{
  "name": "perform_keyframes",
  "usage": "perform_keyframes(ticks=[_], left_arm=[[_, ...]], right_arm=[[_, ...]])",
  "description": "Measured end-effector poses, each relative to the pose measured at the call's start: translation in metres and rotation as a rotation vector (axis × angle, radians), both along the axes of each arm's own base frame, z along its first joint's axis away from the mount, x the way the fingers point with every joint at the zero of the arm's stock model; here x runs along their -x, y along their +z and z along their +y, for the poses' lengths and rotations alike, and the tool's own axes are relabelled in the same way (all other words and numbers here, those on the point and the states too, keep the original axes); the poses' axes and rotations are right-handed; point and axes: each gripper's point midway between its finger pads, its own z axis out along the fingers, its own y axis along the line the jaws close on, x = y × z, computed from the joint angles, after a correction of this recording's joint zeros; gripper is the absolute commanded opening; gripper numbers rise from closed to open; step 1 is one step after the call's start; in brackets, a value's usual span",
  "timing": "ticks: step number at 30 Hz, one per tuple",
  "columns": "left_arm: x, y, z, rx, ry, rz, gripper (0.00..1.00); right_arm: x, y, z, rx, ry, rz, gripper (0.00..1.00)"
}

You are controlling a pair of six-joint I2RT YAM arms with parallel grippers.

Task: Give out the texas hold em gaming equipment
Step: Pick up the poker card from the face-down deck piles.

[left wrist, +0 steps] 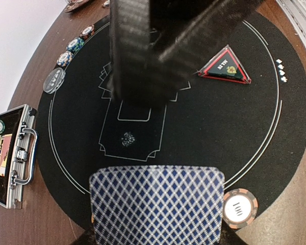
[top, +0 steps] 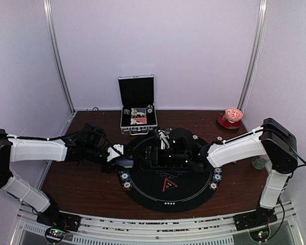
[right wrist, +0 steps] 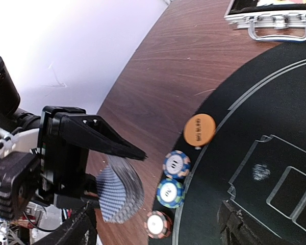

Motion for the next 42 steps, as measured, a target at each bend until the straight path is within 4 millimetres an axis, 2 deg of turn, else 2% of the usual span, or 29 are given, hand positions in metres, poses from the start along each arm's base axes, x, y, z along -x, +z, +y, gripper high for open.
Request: perform_keyframes(ticks=[5, 16, 24, 31, 42], left_arm=[[0.0, 0.0, 0.0, -0.001, 0.0, 0.002, 0.32], [0.001, 0.0, 0.0, 0.001, -0.004, 0.004, 0.32], [0.004, 0.001, -0.001, 0.006, -0.02, 0.009, 0.32], [0.005, 0.002, 0.001, 0.005, -0.023, 0.008, 0.32], [0.006, 0.0, 0.002, 0.0, -0.022, 0.016, 0.32]], right_arm=[[0.003, -0.001, 0.026, -0.053, 0.043, 0.021, 0.83], [0.006, -0.008, 0.055, -0.071, 0.086, 0.036, 0.83], [-0.001, -0.026, 0.064, -0.037, 0.078, 0.055, 0.74], [-0.009, -0.02, 0.069, -0.022, 0.049, 0.044, 0.63], [-0.008, -0.024, 0.07, 0.0, 0.057, 0.031, 0.62]])
